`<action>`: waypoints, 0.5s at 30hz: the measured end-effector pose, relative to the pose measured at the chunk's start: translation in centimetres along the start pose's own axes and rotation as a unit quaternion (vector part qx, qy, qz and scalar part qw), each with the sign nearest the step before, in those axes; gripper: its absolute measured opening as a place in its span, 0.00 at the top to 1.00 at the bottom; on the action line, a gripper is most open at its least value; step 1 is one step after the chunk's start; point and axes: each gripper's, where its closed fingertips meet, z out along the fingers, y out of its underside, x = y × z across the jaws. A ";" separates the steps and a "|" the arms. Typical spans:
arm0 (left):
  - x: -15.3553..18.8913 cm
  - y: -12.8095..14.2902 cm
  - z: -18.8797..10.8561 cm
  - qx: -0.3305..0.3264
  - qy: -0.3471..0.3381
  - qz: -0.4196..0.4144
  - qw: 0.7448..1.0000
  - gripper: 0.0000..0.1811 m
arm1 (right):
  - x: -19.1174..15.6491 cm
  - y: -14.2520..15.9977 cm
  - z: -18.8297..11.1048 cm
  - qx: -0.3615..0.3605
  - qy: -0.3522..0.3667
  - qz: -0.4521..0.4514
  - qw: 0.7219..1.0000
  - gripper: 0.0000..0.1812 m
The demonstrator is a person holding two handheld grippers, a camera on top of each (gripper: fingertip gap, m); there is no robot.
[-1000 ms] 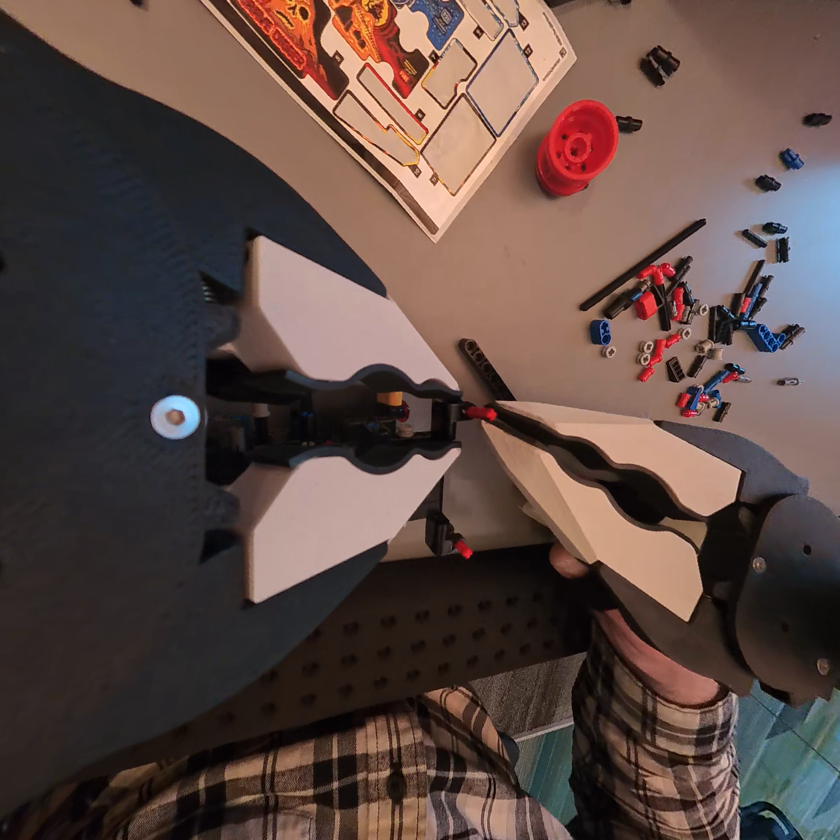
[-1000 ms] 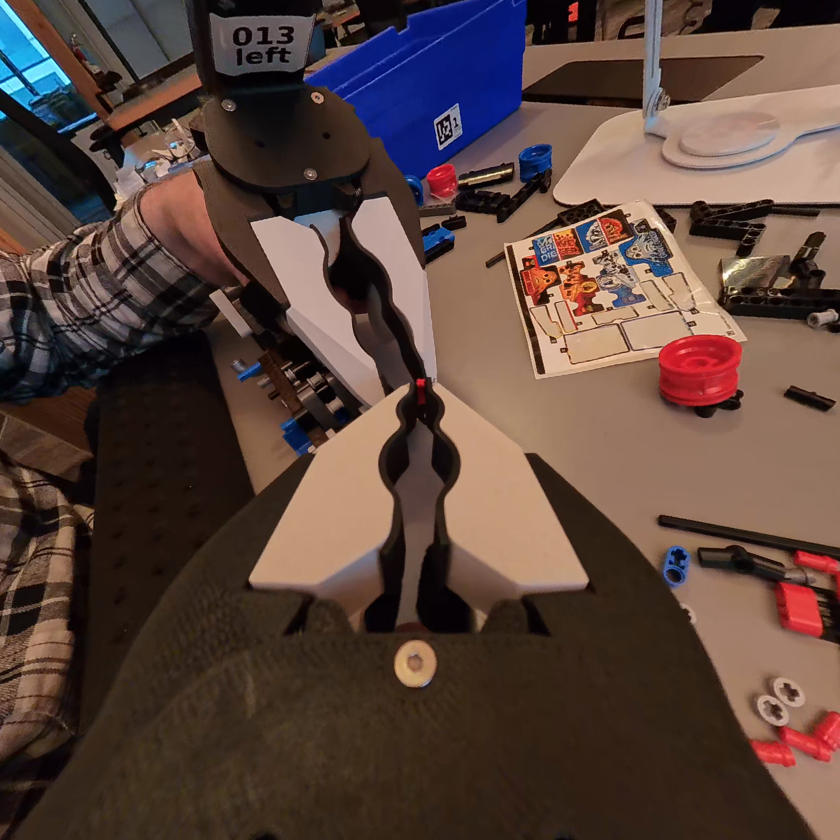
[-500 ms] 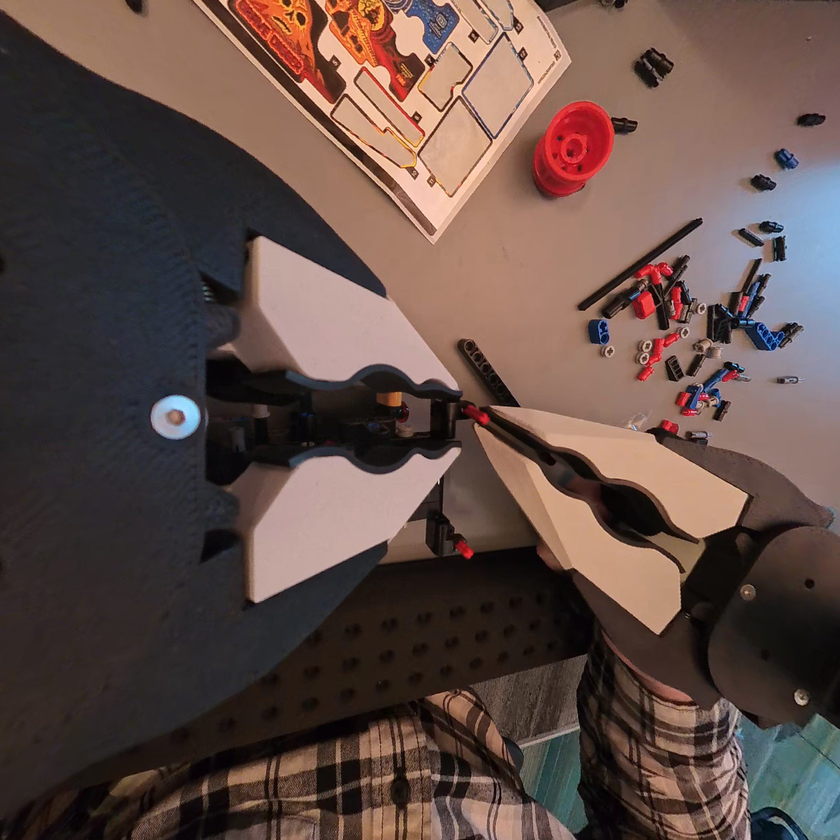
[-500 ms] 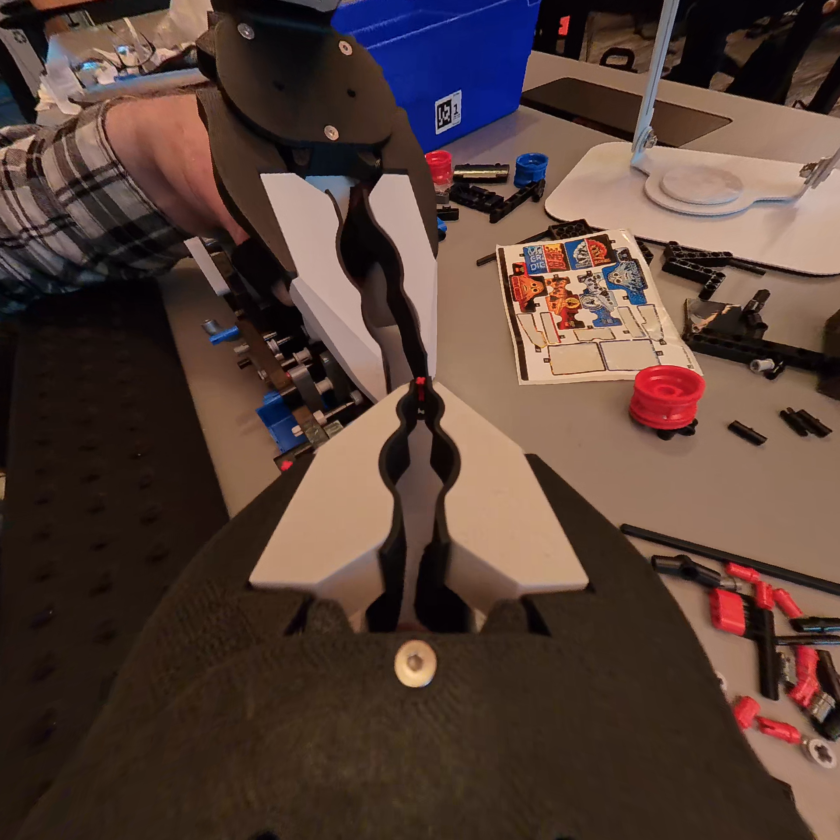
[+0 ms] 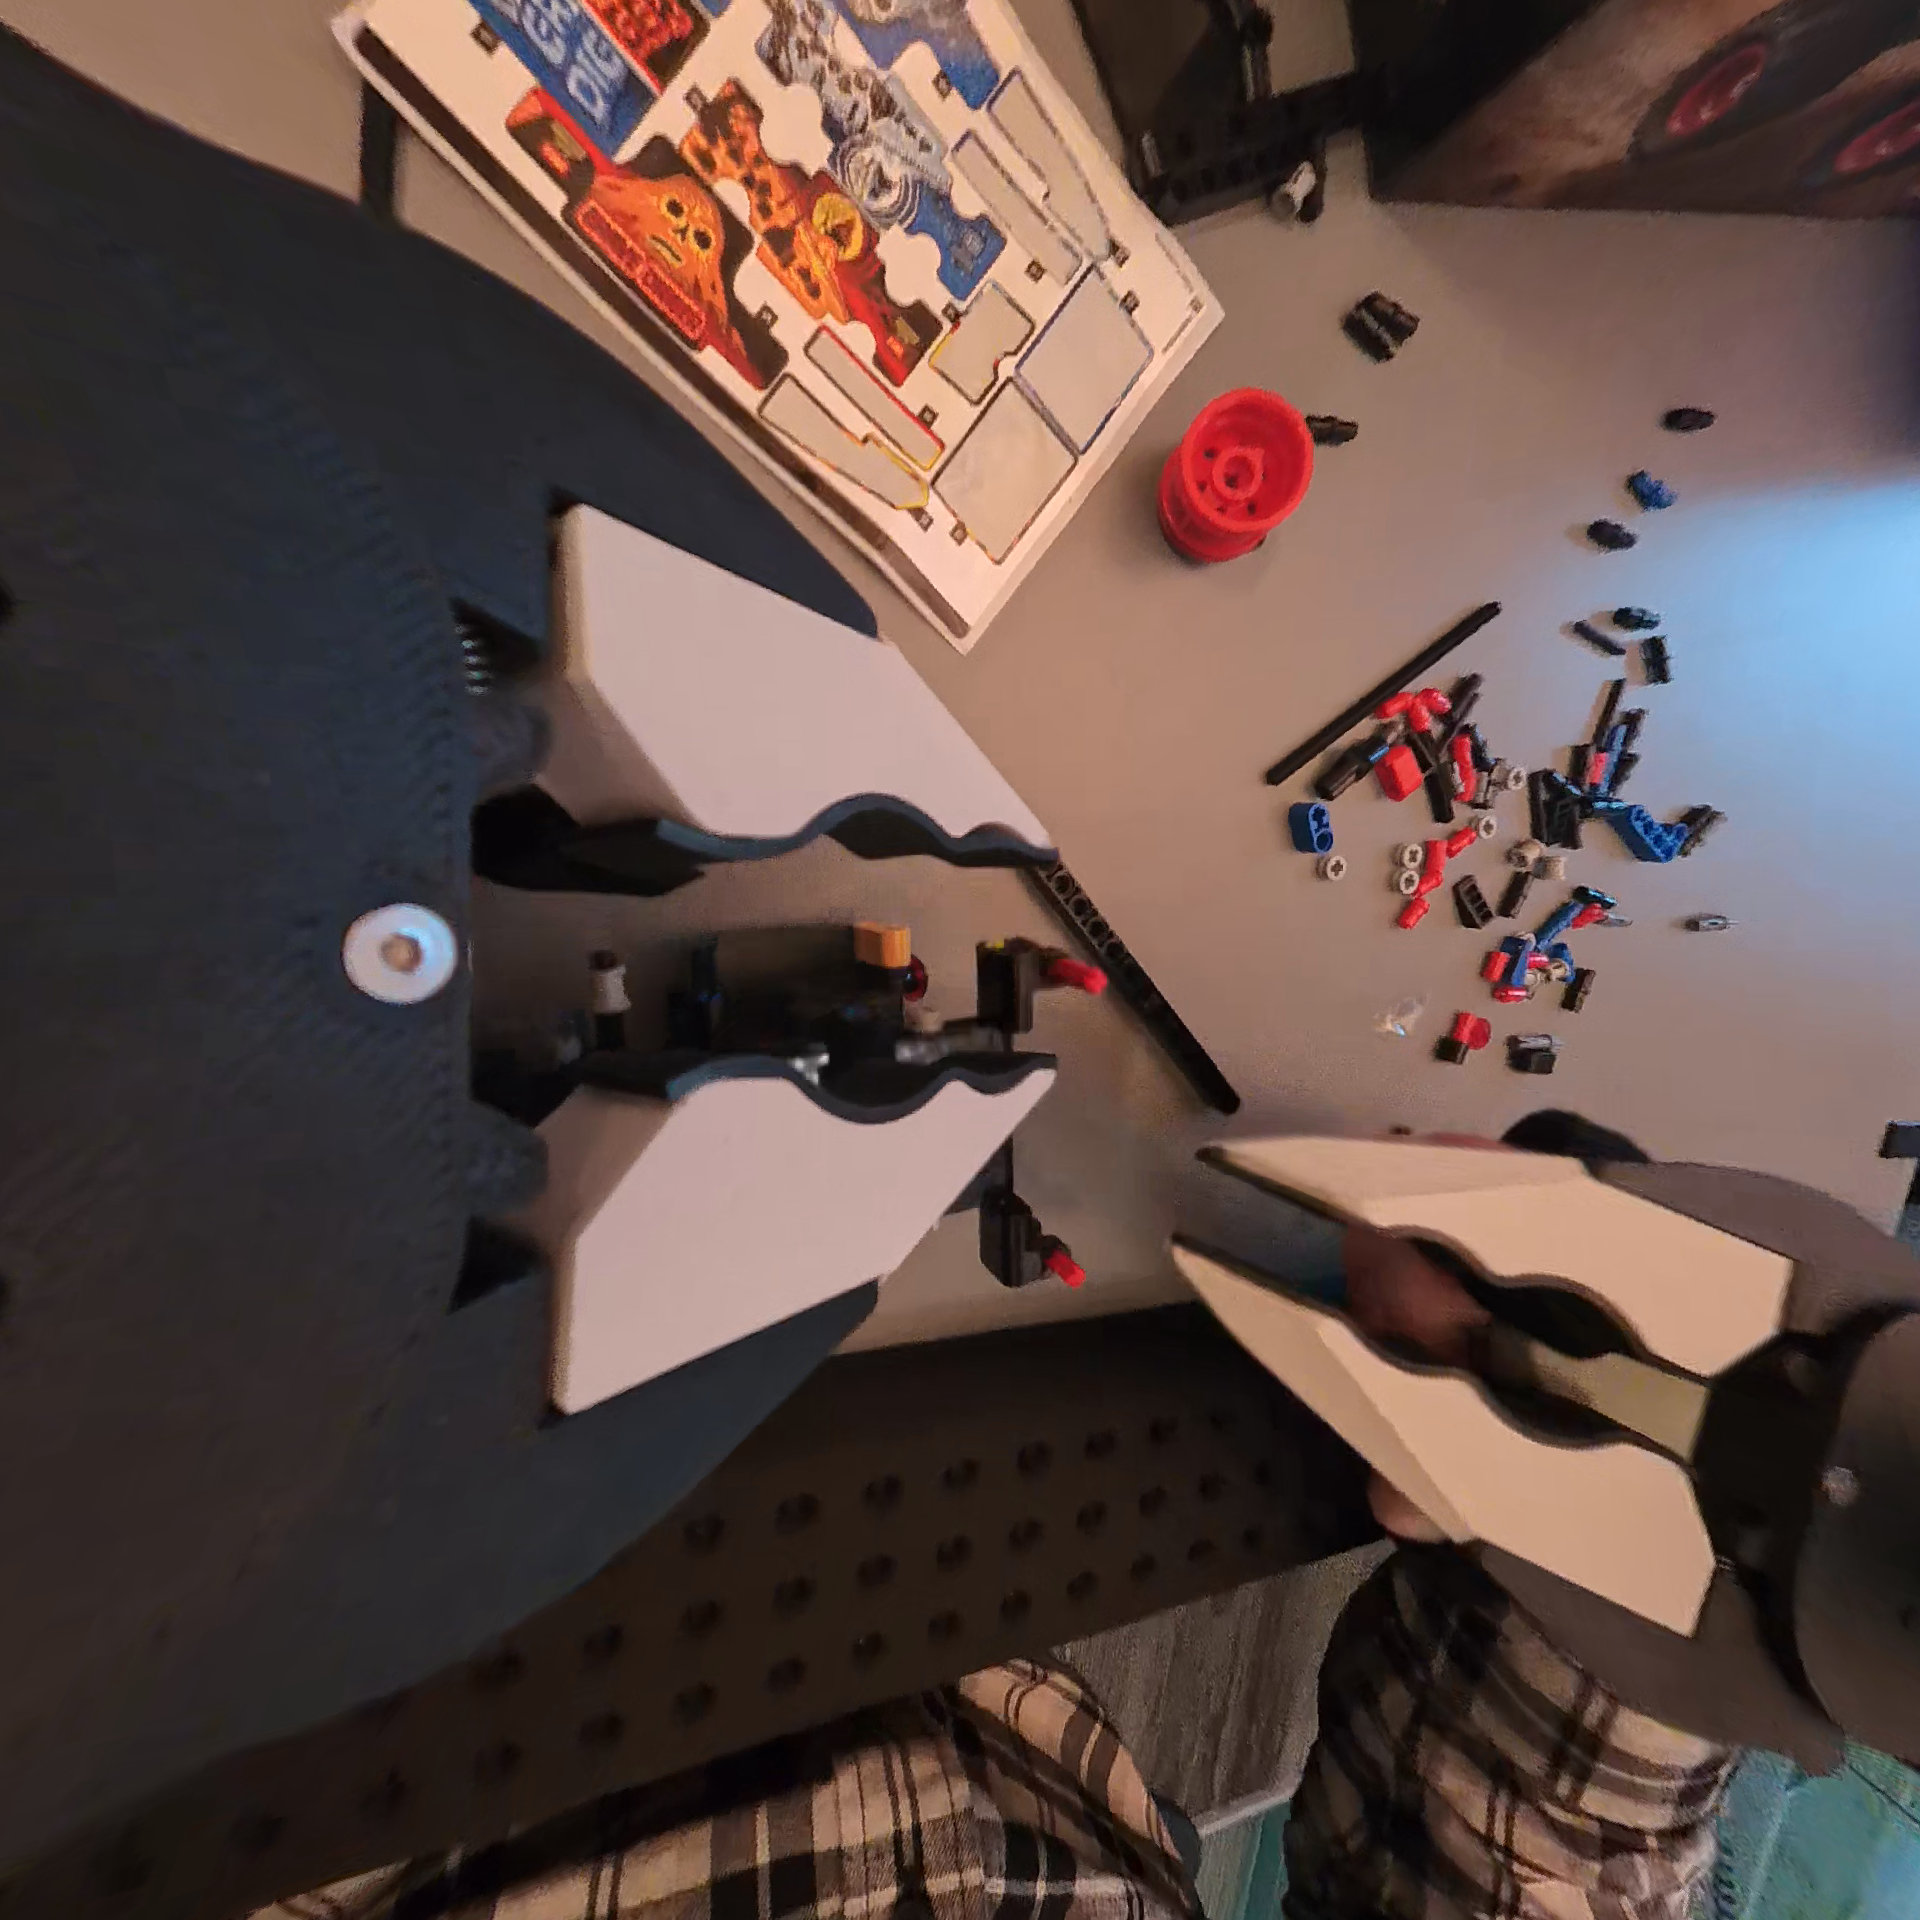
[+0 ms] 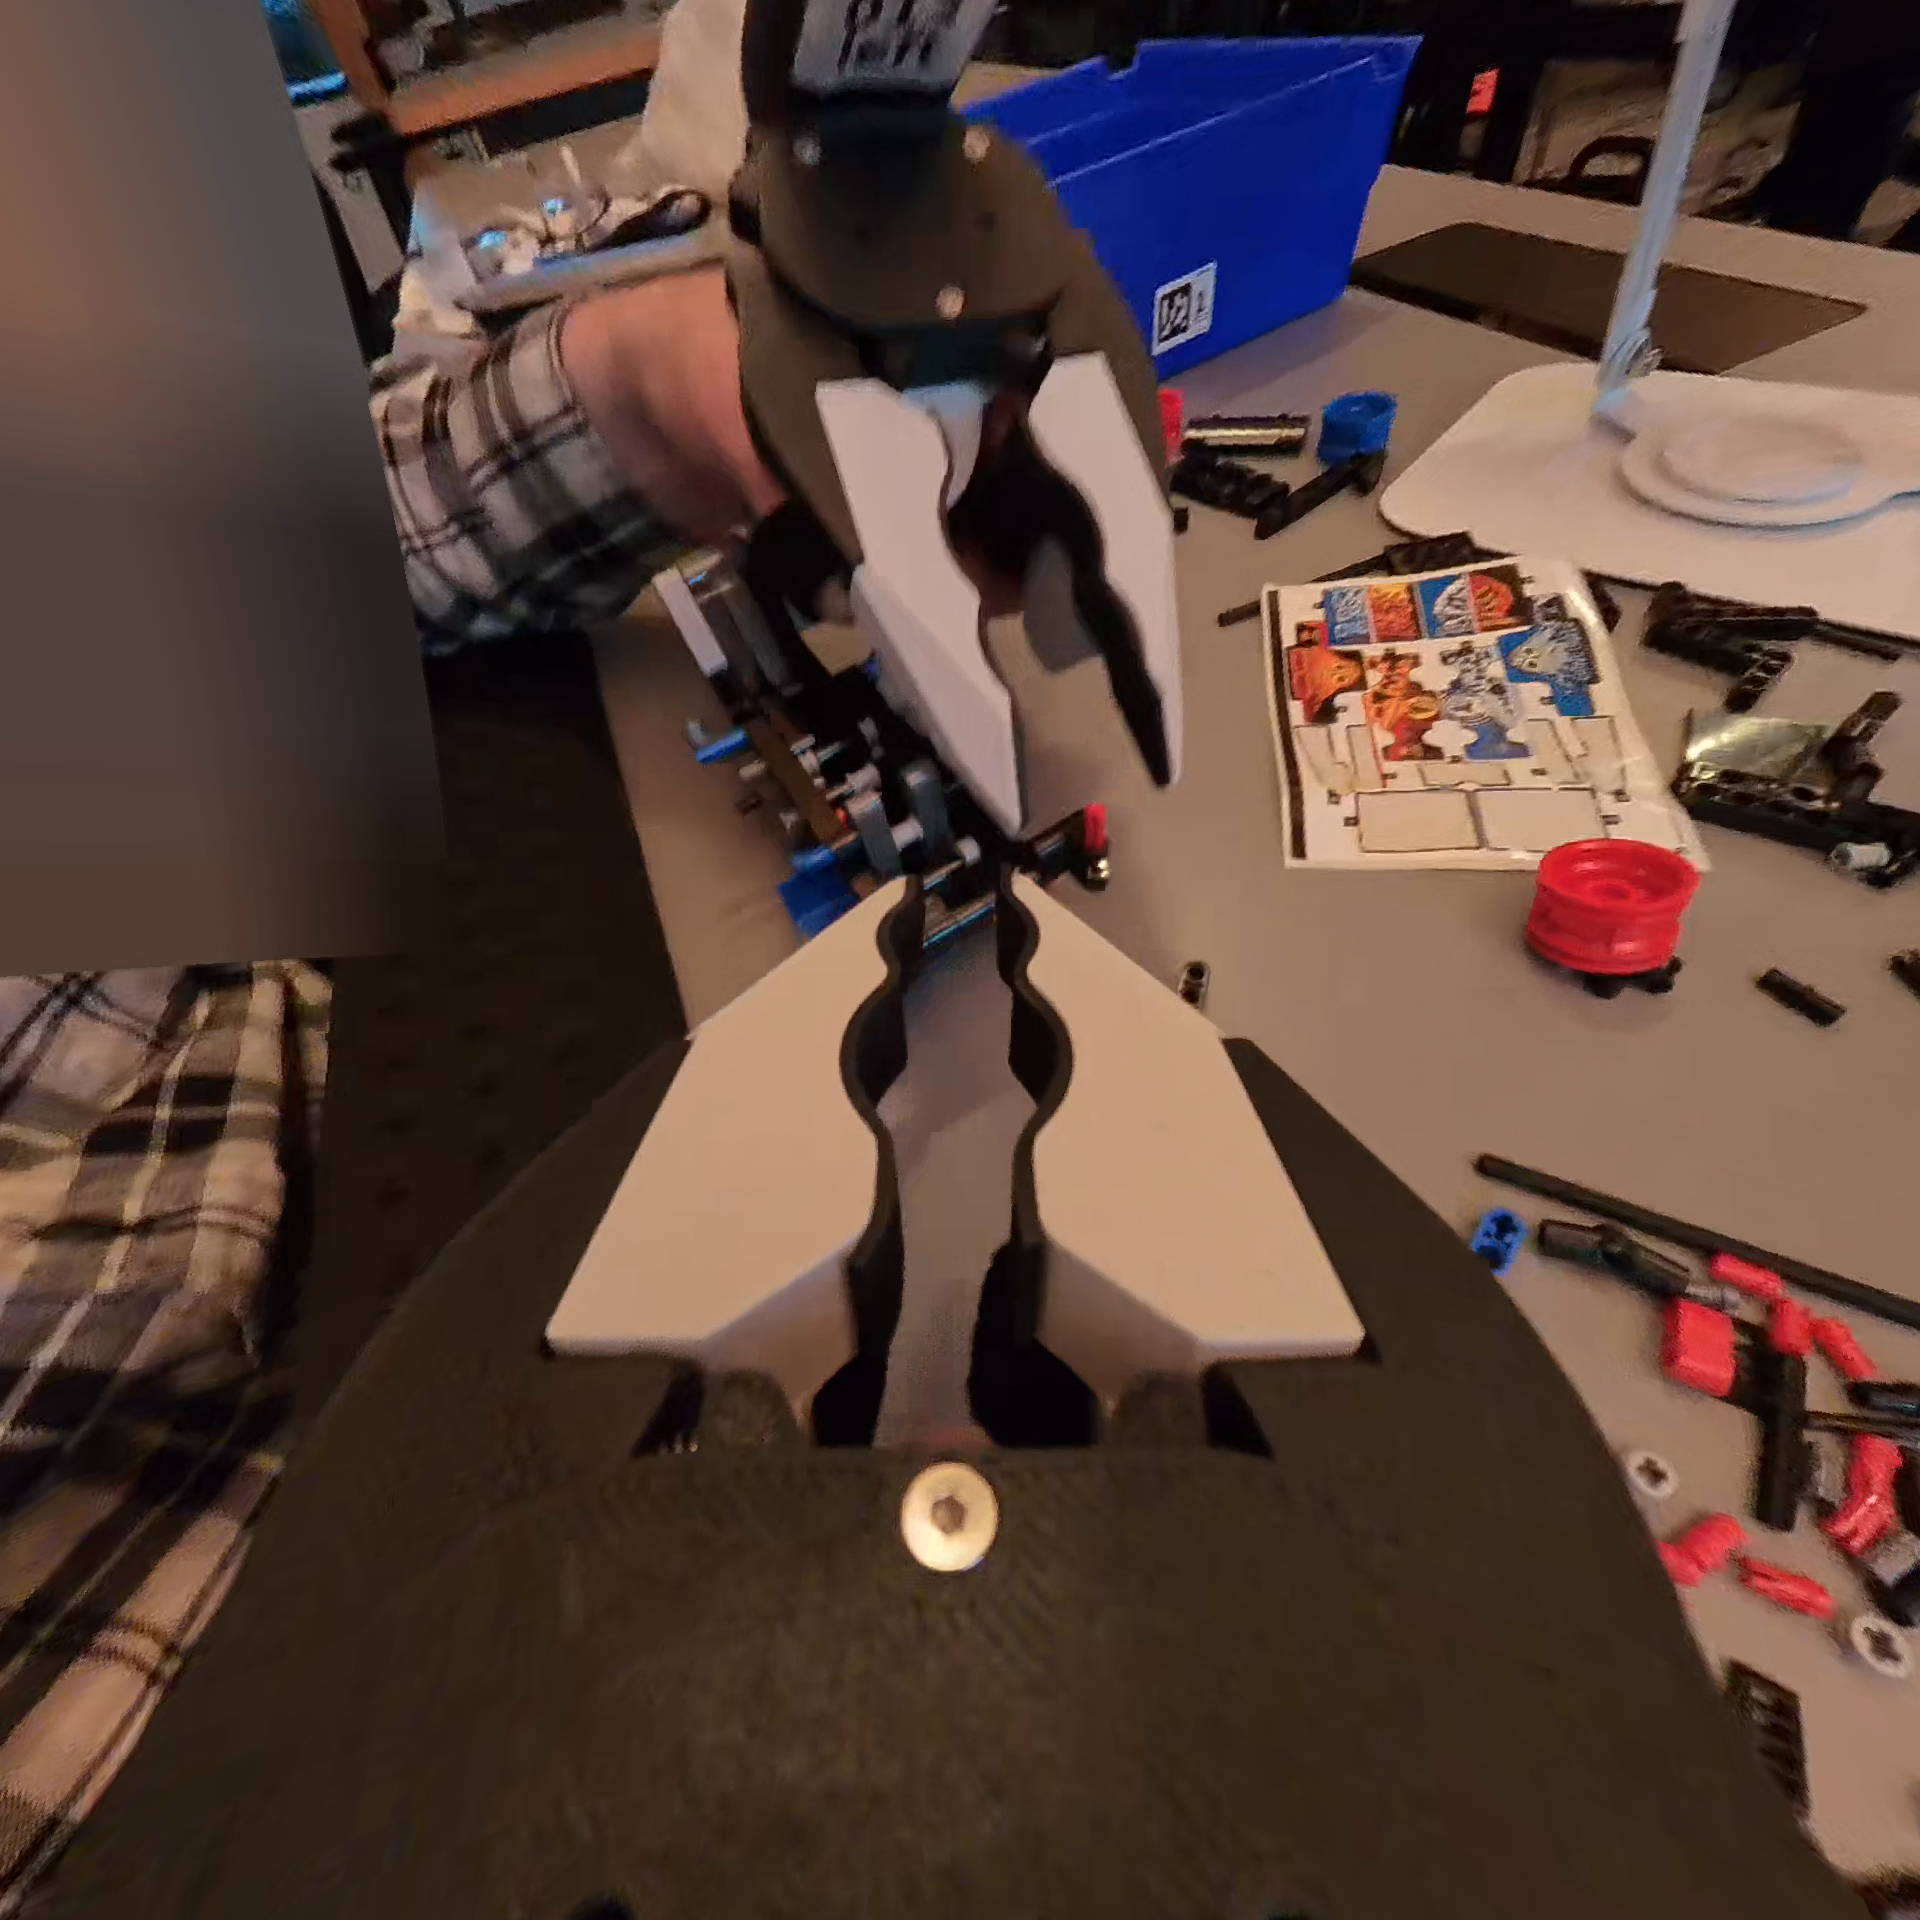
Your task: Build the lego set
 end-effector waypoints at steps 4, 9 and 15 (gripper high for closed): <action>-0.1 -1.0 -1.2 0.006 -0.024 0.046 0.999 0.79 | -2.1 1.3 -0.1 -0.027 -0.048 -0.023 0.998 0.92; 4.1 -2.0 -2.2 -0.017 -0.017 0.143 0.989 0.80 | -2.3 2.5 0.6 -0.066 -0.050 -0.032 0.996 0.95; 6.3 1.6 -0.1 -0.147 -0.053 0.263 0.952 0.82 | -1.6 2.4 1.3 -0.069 -0.033 -0.018 0.997 0.99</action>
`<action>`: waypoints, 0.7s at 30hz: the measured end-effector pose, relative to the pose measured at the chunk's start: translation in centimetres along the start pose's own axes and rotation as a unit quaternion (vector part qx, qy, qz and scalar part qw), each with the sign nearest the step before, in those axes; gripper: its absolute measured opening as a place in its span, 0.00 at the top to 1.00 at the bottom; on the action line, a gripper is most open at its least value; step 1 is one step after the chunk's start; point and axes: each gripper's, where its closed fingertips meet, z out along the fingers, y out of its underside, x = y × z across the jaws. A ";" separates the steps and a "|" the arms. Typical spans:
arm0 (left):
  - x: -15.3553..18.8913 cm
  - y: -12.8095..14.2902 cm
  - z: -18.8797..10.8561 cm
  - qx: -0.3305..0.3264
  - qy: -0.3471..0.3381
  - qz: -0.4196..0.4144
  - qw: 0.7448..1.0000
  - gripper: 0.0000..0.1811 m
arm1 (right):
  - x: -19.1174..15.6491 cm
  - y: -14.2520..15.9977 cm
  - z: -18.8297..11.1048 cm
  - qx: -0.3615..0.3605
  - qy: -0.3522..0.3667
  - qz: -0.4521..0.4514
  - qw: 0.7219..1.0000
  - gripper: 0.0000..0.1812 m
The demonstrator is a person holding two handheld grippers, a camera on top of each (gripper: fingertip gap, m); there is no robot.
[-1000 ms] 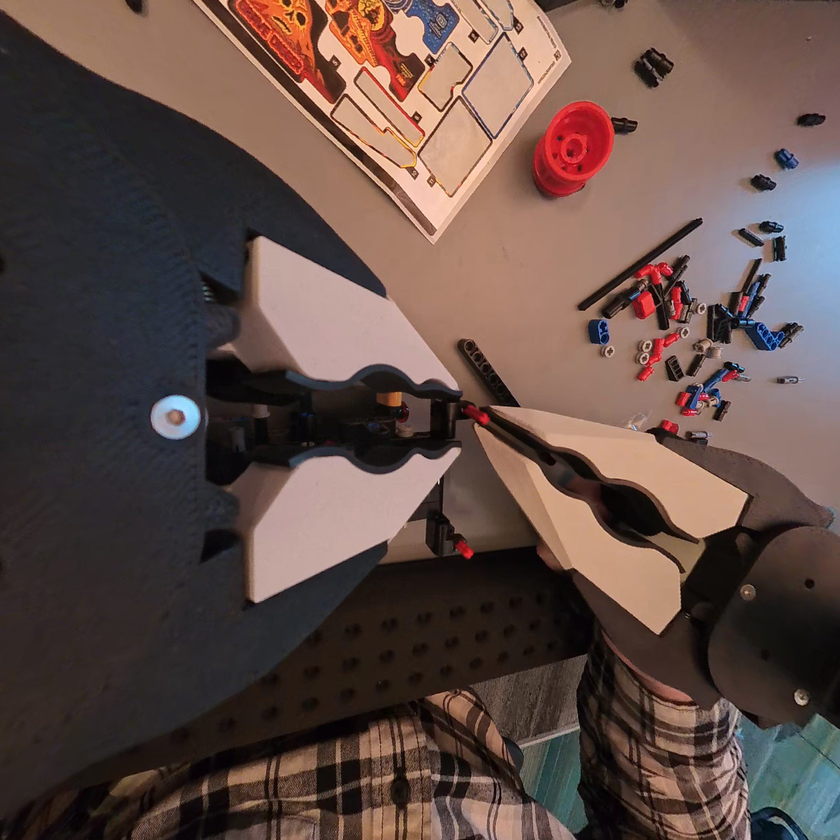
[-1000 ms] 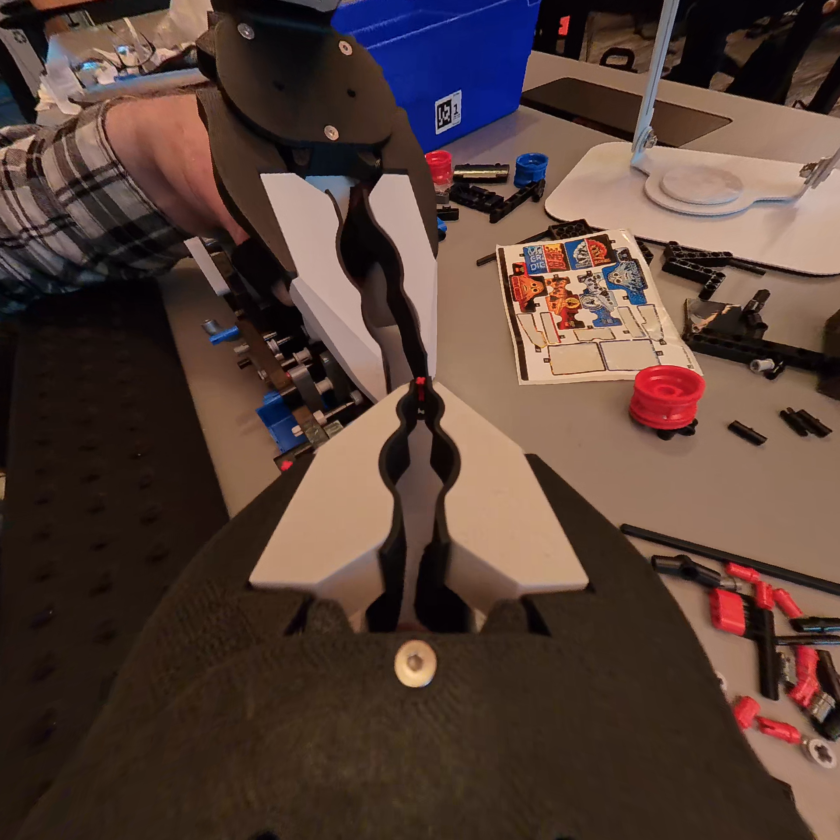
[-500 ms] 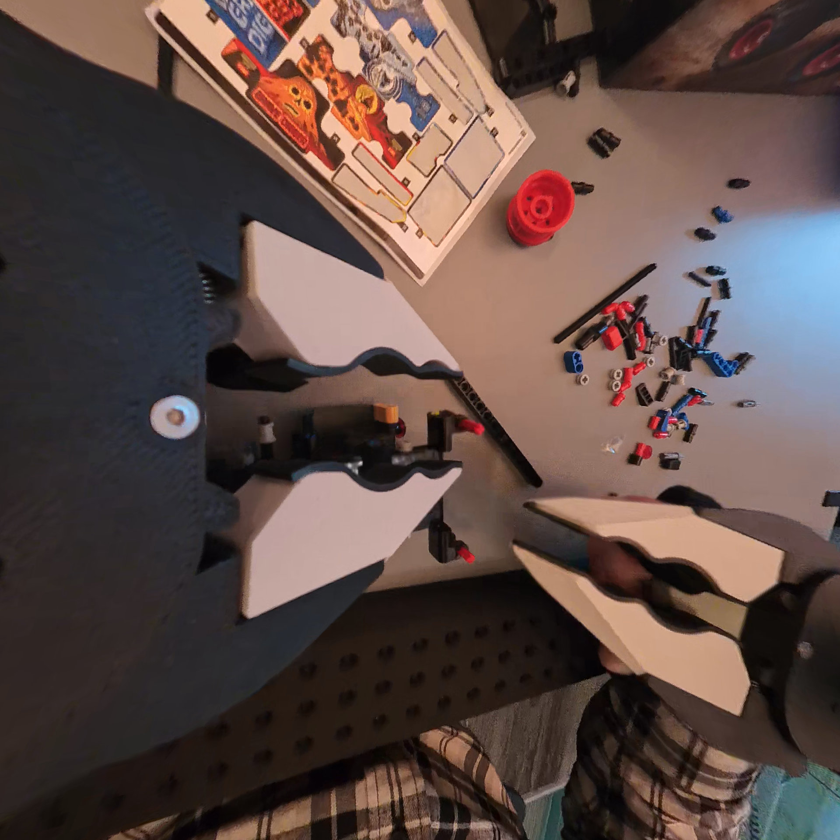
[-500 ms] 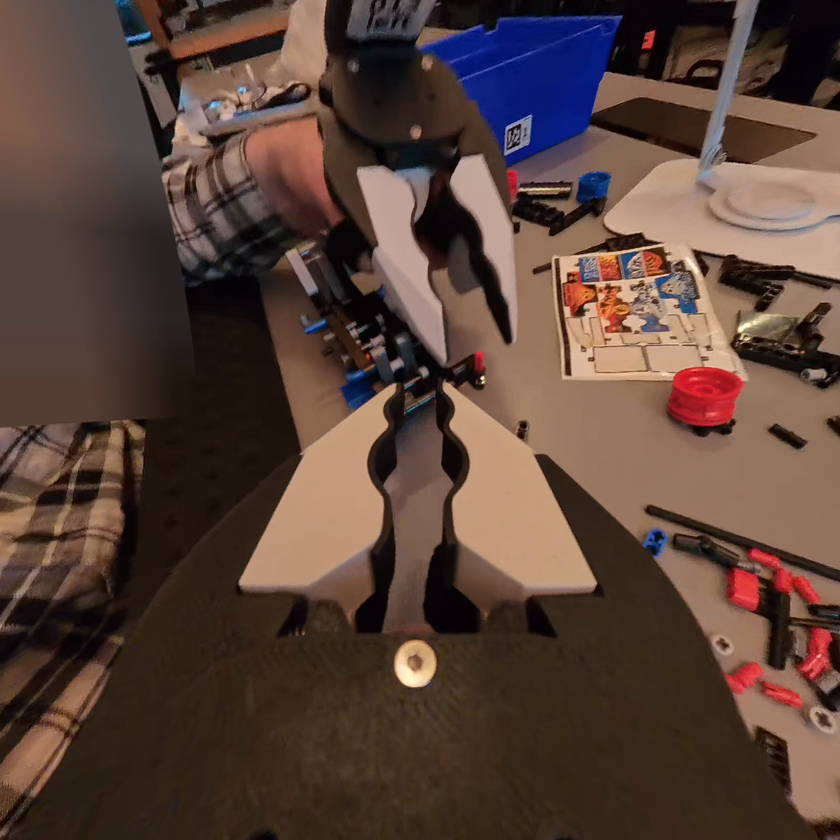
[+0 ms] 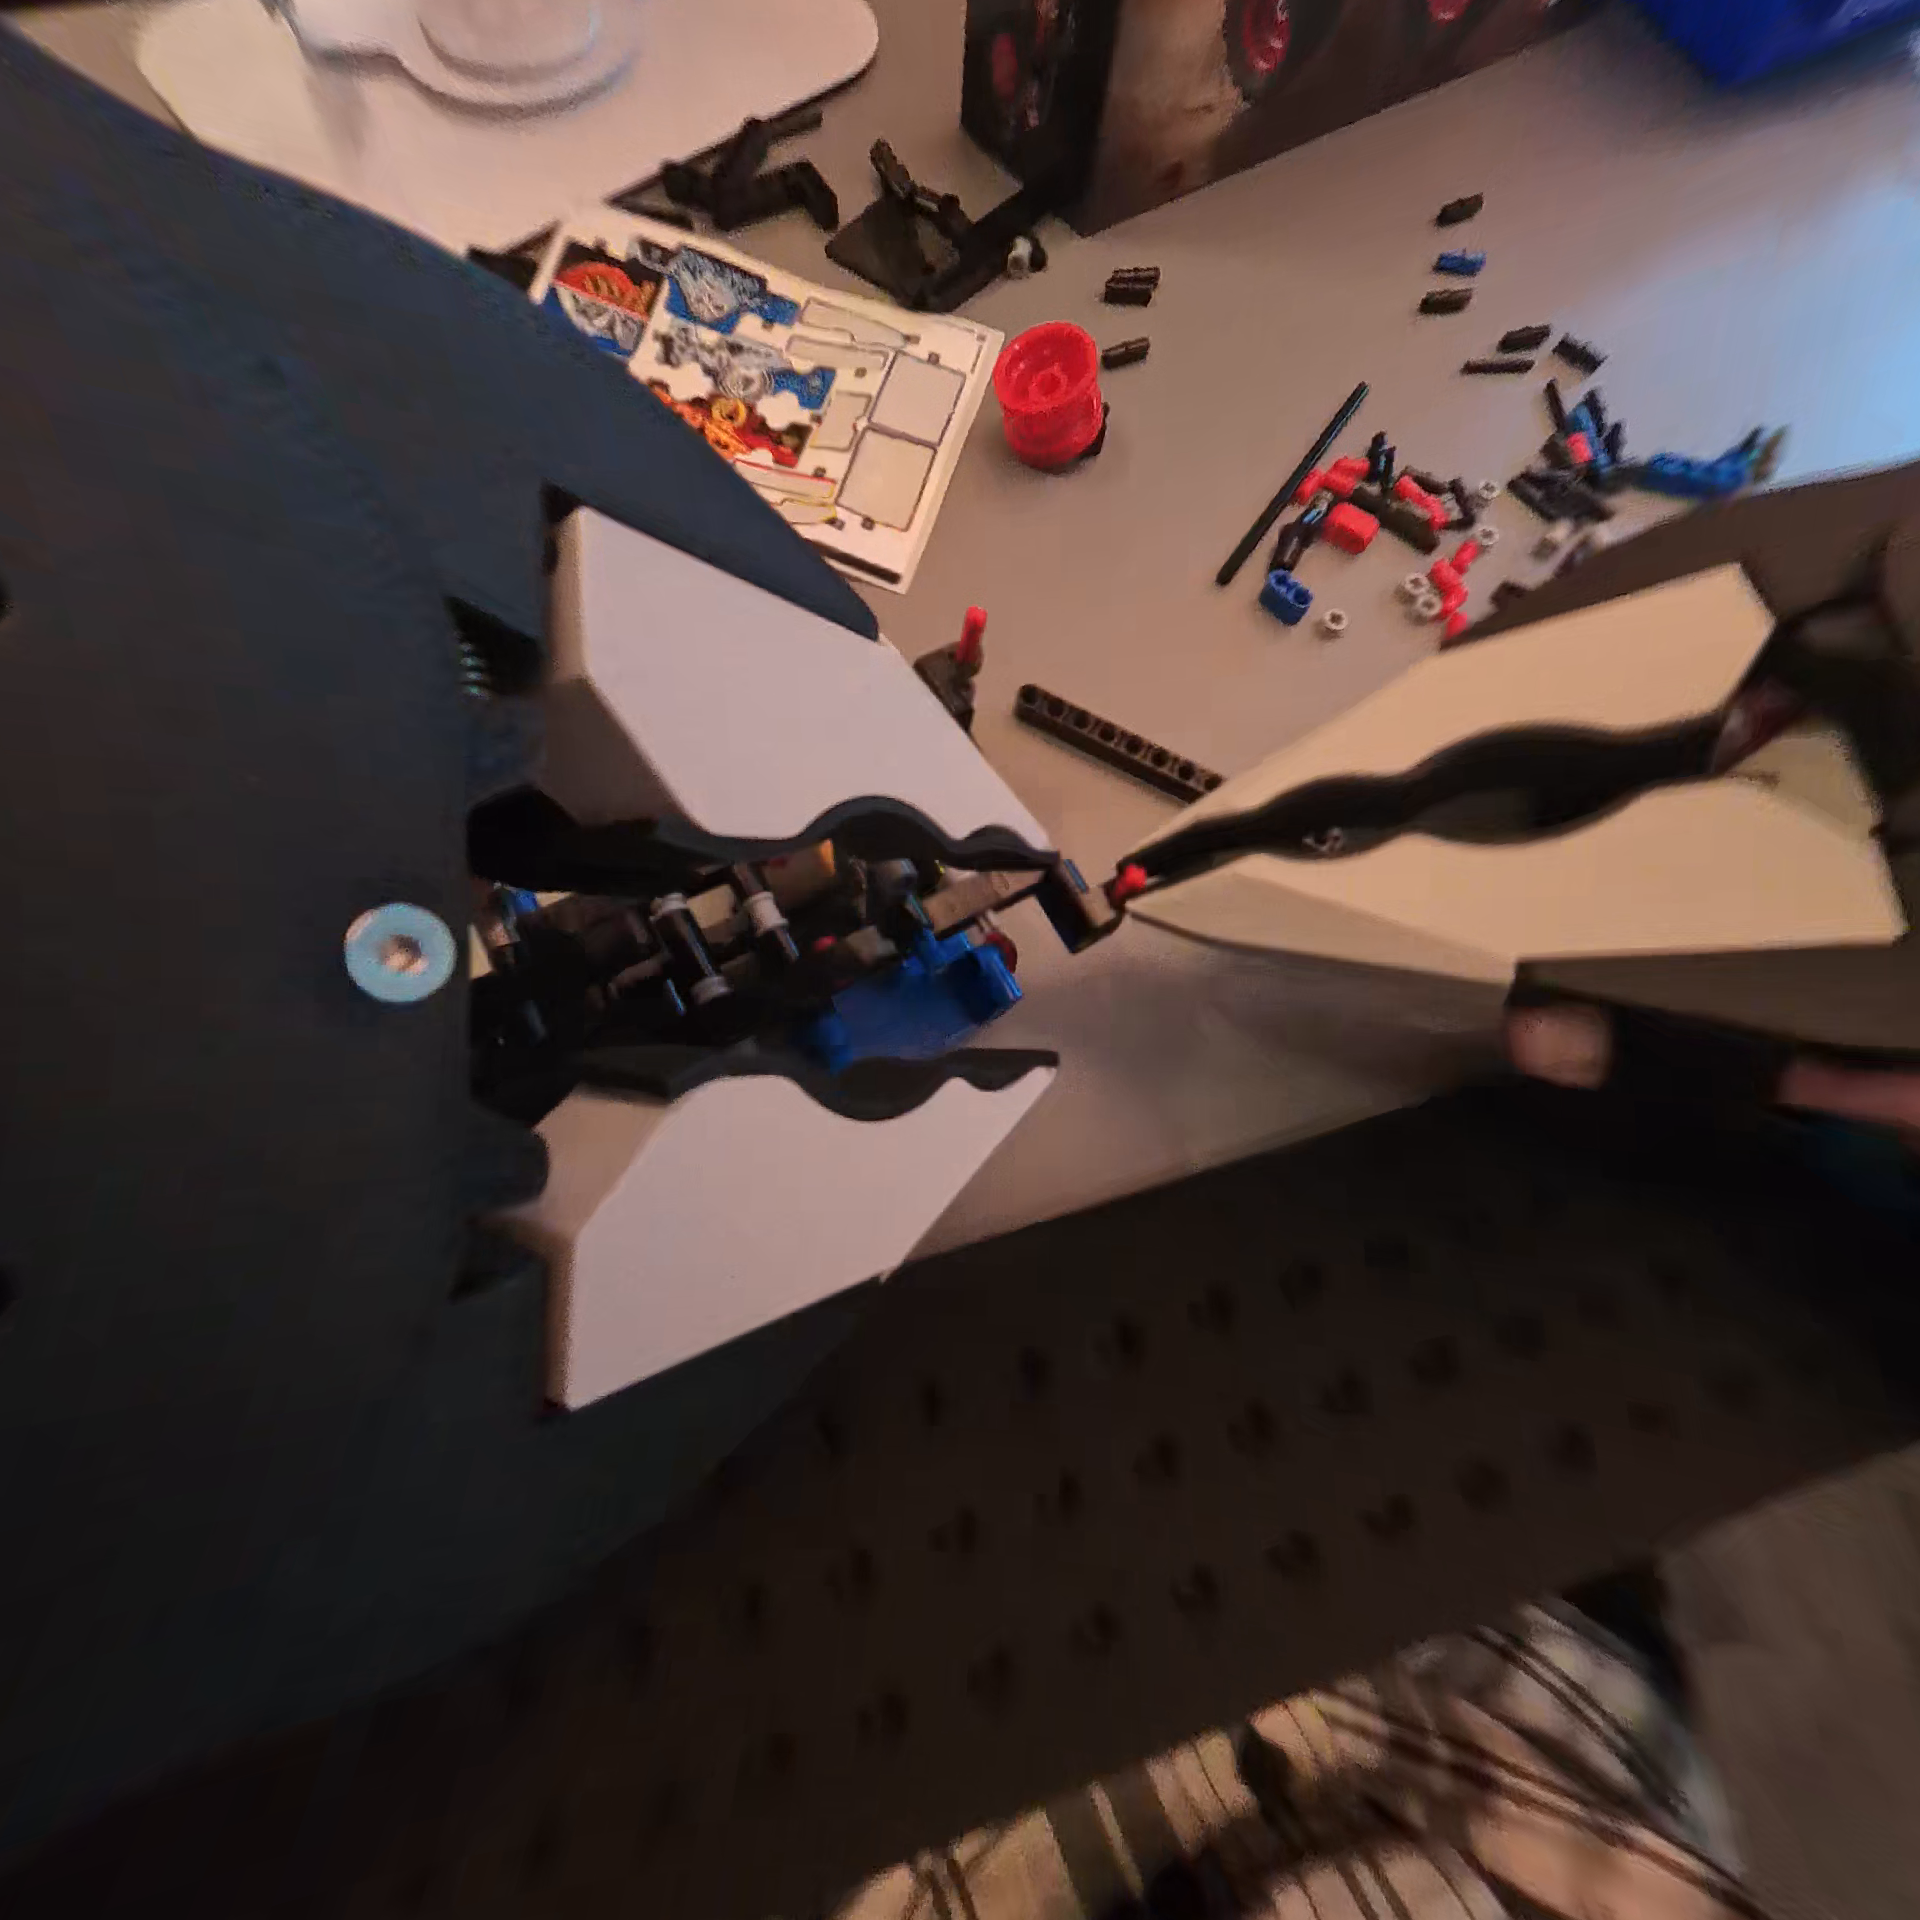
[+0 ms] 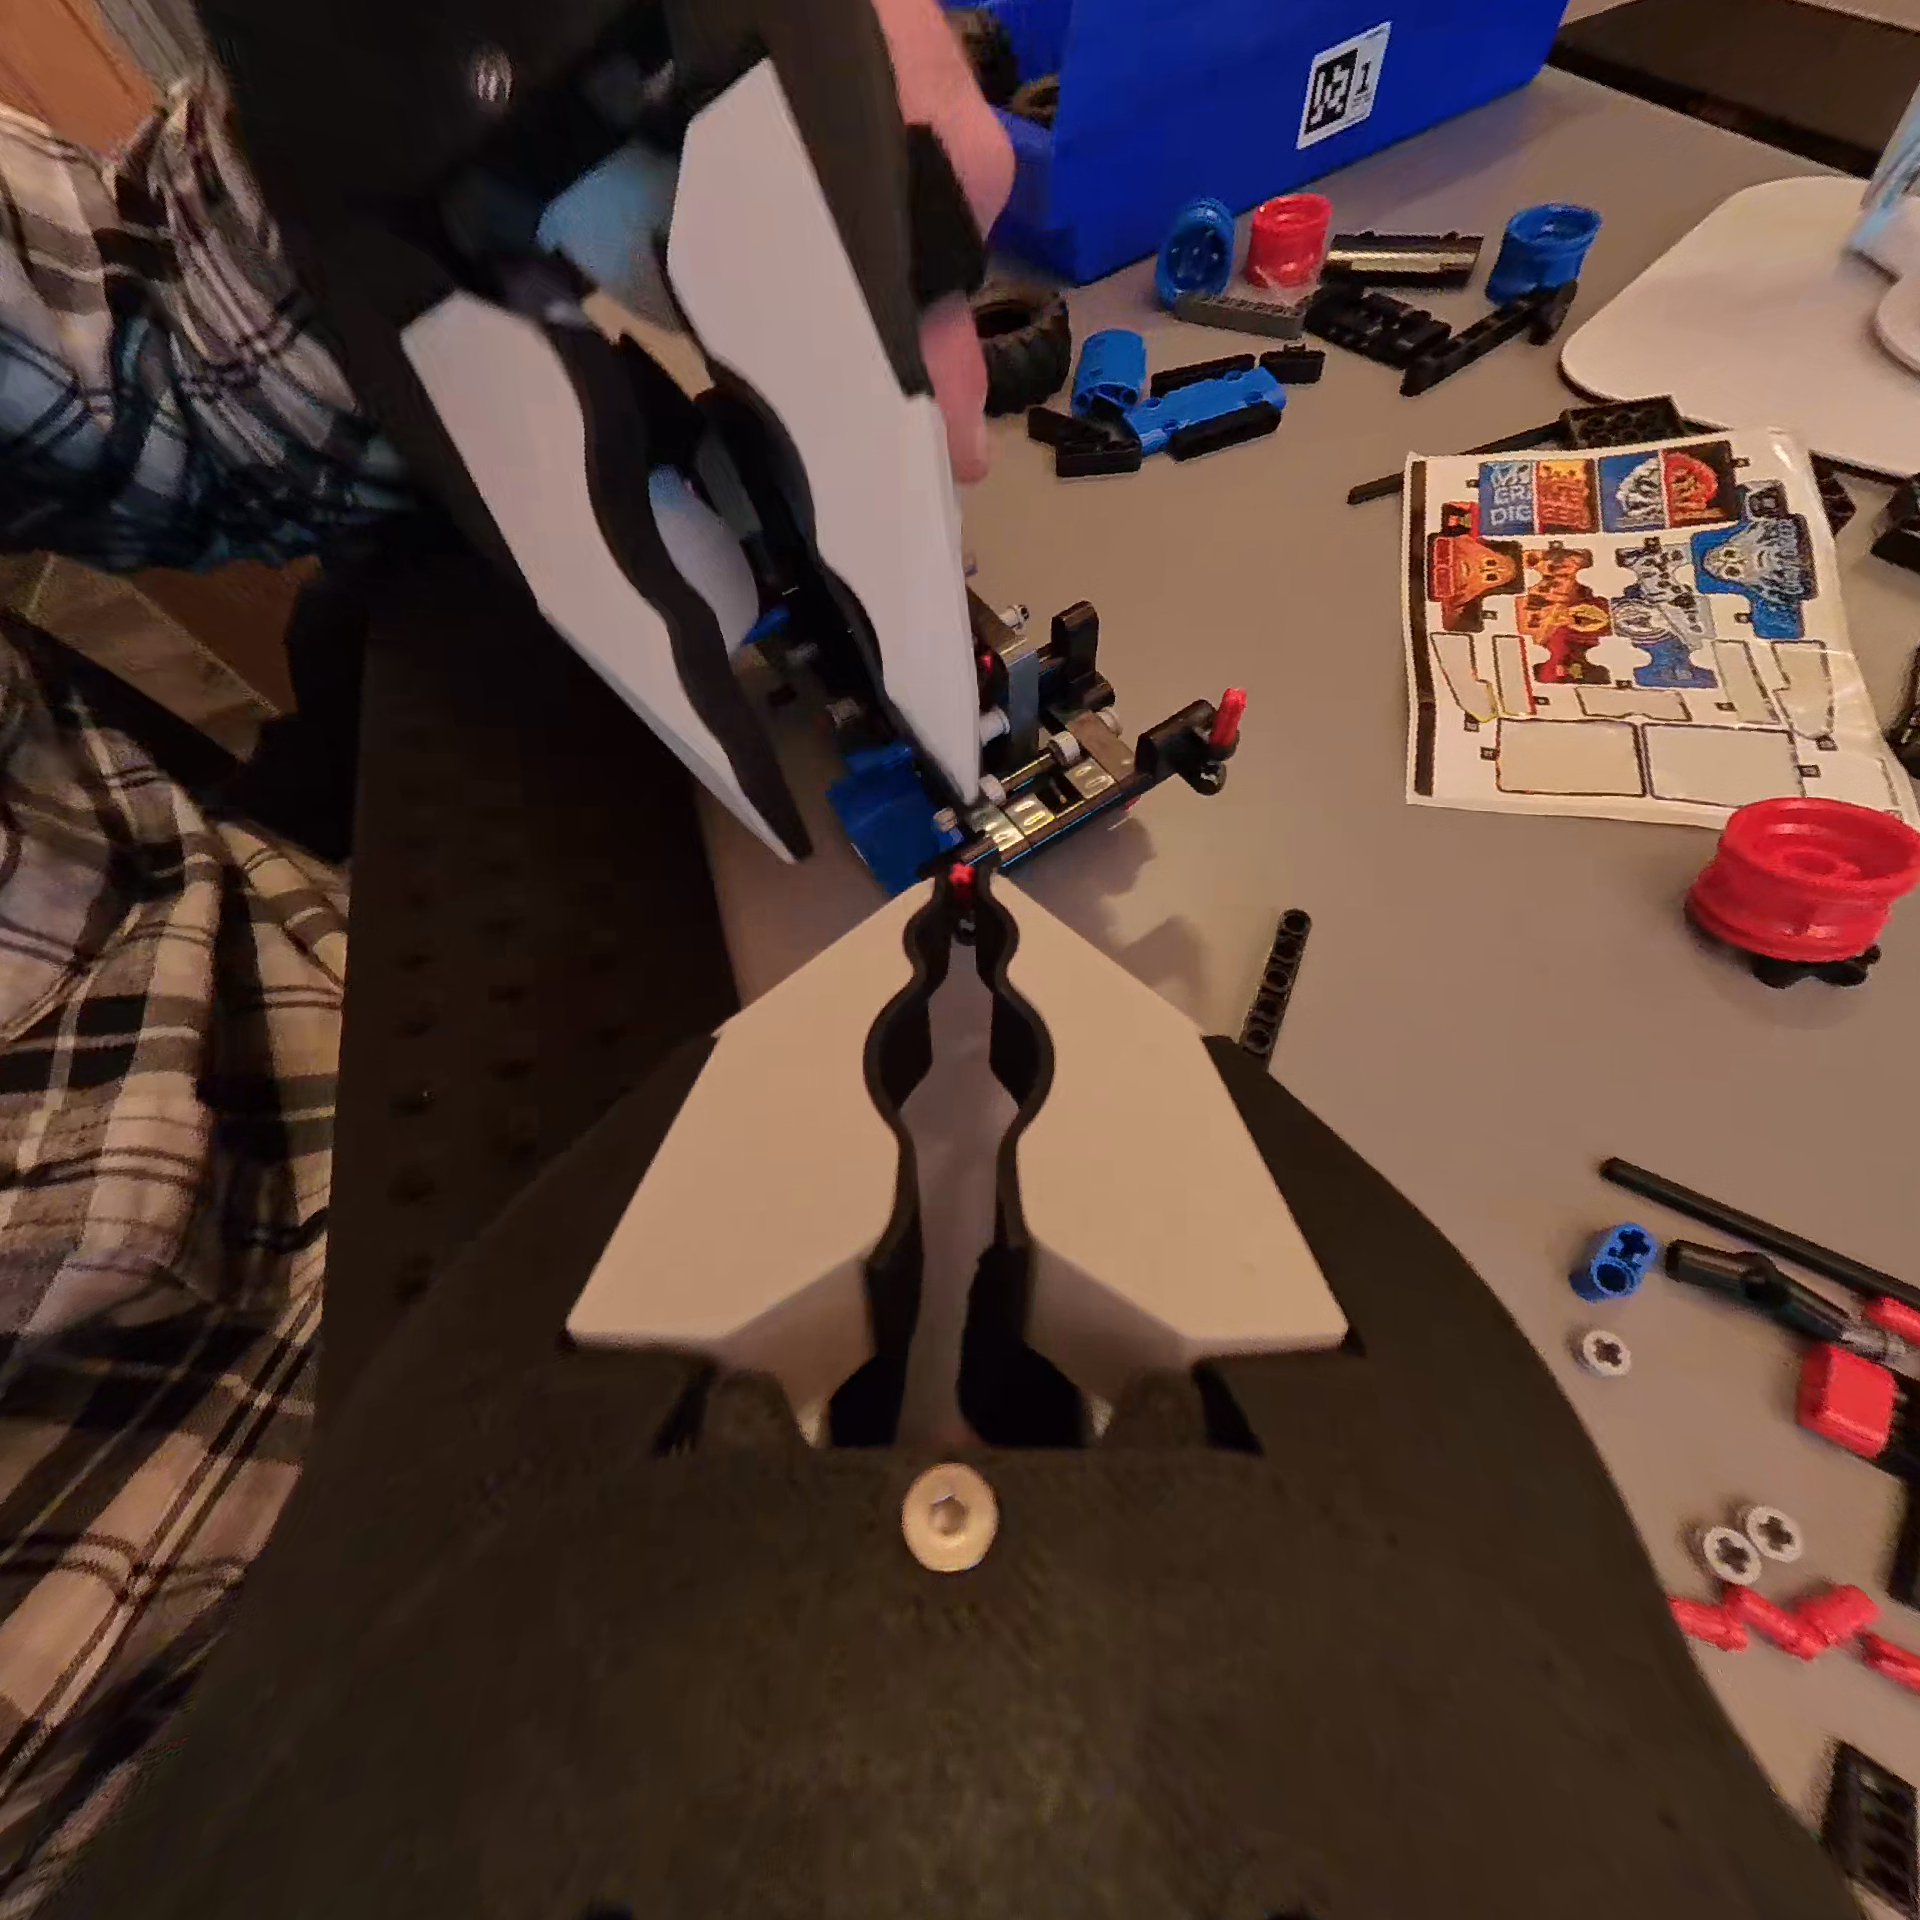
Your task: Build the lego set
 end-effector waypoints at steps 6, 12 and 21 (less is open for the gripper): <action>-1.7 1.2 1.7 -0.066 -0.048 0.045 0.996 0.87 | 0.1 -1.0 0.5 0.010 -0.022 0.043 0.999 0.99; -2.5 1.4 1.6 -0.045 -0.031 0.040 0.998 0.90 | 0.9 -2.1 0.4 0.025 -0.015 0.029 0.999 1.00; -2.5 0.7 0.3 0.042 0.059 -0.015 0.997 0.90 | 1.6 -2.2 0.3 0.001 0.062 -0.155 0.986 0.97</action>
